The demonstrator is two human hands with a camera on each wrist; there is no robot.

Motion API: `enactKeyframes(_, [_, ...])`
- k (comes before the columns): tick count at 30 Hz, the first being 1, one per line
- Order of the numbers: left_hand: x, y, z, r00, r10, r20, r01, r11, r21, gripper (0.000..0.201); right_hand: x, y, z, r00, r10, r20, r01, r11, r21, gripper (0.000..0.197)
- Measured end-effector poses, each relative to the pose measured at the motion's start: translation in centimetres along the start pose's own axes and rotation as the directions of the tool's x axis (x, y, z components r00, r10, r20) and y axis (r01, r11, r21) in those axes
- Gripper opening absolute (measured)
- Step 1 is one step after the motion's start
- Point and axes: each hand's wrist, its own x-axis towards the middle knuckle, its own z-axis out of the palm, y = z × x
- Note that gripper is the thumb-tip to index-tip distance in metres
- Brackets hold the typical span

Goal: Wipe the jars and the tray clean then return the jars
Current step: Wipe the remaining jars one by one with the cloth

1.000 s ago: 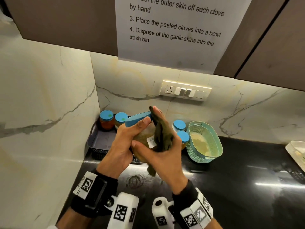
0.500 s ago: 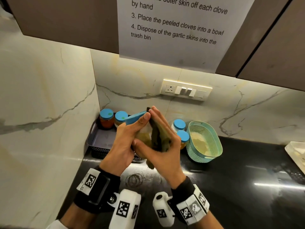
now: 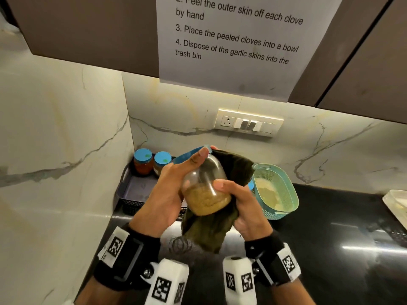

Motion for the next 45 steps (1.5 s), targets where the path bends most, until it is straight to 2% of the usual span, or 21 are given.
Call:
enactKeyframes(2, [0.3, 0.3, 0.1, 1.000, -0.027, -0.005, 0.026, 0.999, -0.029, 0.092, -0.4, 0.6, 1.0, 0.992, -0.125, -0.002, 0.123, 0.978, -0.170, 0.070])
enactKeyframes(5, [0.4, 0.3, 0.0, 0.999, 0.040, -0.031, -0.041, 0.999, -0.011, 0.089, -1.4, 1.8, 2.7, 0.934, -0.357, -0.032, 0.324, 0.880, -0.346, 0.070])
enactKeyframes(9, [0.3, -0.2, -0.4, 0.997, 0.059, -0.056, -0.059, 0.998, -0.008, 0.091, -1.7, 3.3, 3.0, 0.790, -0.609, 0.072, 0.567, 0.680, -0.465, 0.078])
enactKeyframes(11, [0.3, -0.4, -0.3, 0.991, 0.085, -0.101, -0.082, 0.996, 0.027, 0.093, -1.1, 2.9, 2.3, 0.805, -0.589, 0.074, 0.556, 0.705, -0.440, 0.076])
enactKeyframes(13, [0.4, -0.6, -0.2, 0.981, 0.132, -0.140, -0.122, 0.989, 0.080, 0.106, -1.2, 2.3, 2.4, 0.893, -0.449, 0.031, 0.420, 0.807, -0.416, 0.068])
enactKeyframes(15, [0.4, -0.5, -0.1, 0.975, 0.153, -0.159, -0.139, 0.986, 0.097, 0.115, -1.2, 2.2, 2.9, 0.936, -0.351, -0.006, 0.317, 0.854, -0.411, 0.063])
enactKeyframes(16, [0.5, -0.4, -0.2, 0.977, 0.142, -0.162, -0.130, 0.988, 0.079, 0.116, -1.3, 2.2, 3.2, 0.926, -0.376, -0.012, 0.337, 0.844, -0.418, 0.067])
enactKeyframes(19, [0.2, -0.4, -0.3, 0.982, 0.105, -0.155, -0.104, 0.994, 0.016, 0.102, -1.3, 3.0, 3.1, 0.814, -0.580, 0.031, 0.534, 0.727, -0.431, 0.081])
enactKeyframes(22, [0.2, -0.7, 0.0, 0.977, 0.119, -0.176, -0.117, 0.993, 0.023, 0.083, -1.0, 2.9, 2.3, 0.880, -0.473, 0.047, 0.449, 0.795, -0.407, 0.075])
enactKeyframes(24, [0.5, -0.8, -0.1, 0.972, 0.126, -0.199, -0.121, 0.992, 0.036, 0.087, -1.2, 2.5, 2.8, 0.922, -0.387, 0.022, 0.358, 0.831, -0.426, 0.066])
enactKeyframes(25, [0.6, -0.7, -0.1, 0.973, 0.121, -0.198, -0.117, 0.993, 0.031, 0.094, -1.4, 2.4, 3.3, 0.911, -0.411, 0.016, 0.375, 0.815, -0.442, 0.070])
enactKeyframes(27, [0.6, -0.6, -0.4, 0.978, 0.112, -0.176, -0.113, 0.994, 0.004, 0.106, -1.7, 2.8, 3.8, 0.840, -0.542, -0.002, 0.464, 0.721, -0.515, 0.081])
enactKeyframes(28, [0.6, -0.7, -0.4, 0.979, 0.119, -0.166, -0.119, 0.993, 0.007, 0.106, -1.7, 3.3, 3.5, 0.782, -0.623, 0.013, 0.518, 0.639, -0.569, 0.083])
enactKeyframes(29, [0.4, -0.7, -0.3, 0.977, 0.133, -0.164, -0.132, 0.991, 0.020, 0.101, -1.5, 3.7, 3.2, 0.762, -0.647, 0.039, 0.539, 0.599, -0.592, 0.084])
enactKeyframes(30, [0.3, -0.7, -0.1, 0.977, 0.143, -0.159, -0.140, 0.990, 0.028, 0.093, -1.2, 4.0, 2.7, 0.768, -0.638, 0.046, 0.541, 0.610, -0.580, 0.084])
enactKeyframes(33, [0.2, -0.7, 0.8, 0.965, 0.155, -0.211, -0.150, 0.988, 0.038, 0.080, -1.3, 3.3, 3.3, 0.869, -0.494, -0.018, 0.433, 0.778, -0.455, 0.085])
enactKeyframes(36, [0.4, -0.6, 0.7, 0.962, 0.167, -0.216, -0.154, 0.985, 0.077, 0.093, -1.6, 2.8, 3.9, 0.899, -0.434, -0.060, 0.365, 0.818, -0.445, 0.085])
enactKeyframes(40, [0.0, -0.5, -0.9, 0.991, 0.106, -0.085, -0.101, 0.993, 0.063, 0.111, -1.1, 1.4, 2.6, 0.947, -0.307, -0.091, 0.245, 0.879, -0.409, 0.074])
enactKeyframes(42, [-0.2, 0.1, -1.6, 0.998, 0.052, 0.018, -0.053, 0.996, 0.066, 0.088, -0.6, 0.1, 1.3, 0.995, -0.098, -0.036, 0.086, 0.965, -0.247, 0.073])
enactKeyframes(44, [-0.4, 1.0, -1.7, 0.998, 0.024, 0.063, -0.026, 0.999, 0.043, 0.048, -0.4, -0.8, 1.0, 0.991, 0.131, 0.026, -0.129, 0.990, -0.063, 0.077])
enactKeyframes(45, [-0.4, 1.2, -1.4, 0.999, 0.011, 0.051, -0.013, 0.999, 0.038, 0.044, -0.4, -0.8, 1.2, 0.986, 0.157, 0.049, -0.155, 0.987, -0.042, 0.074])
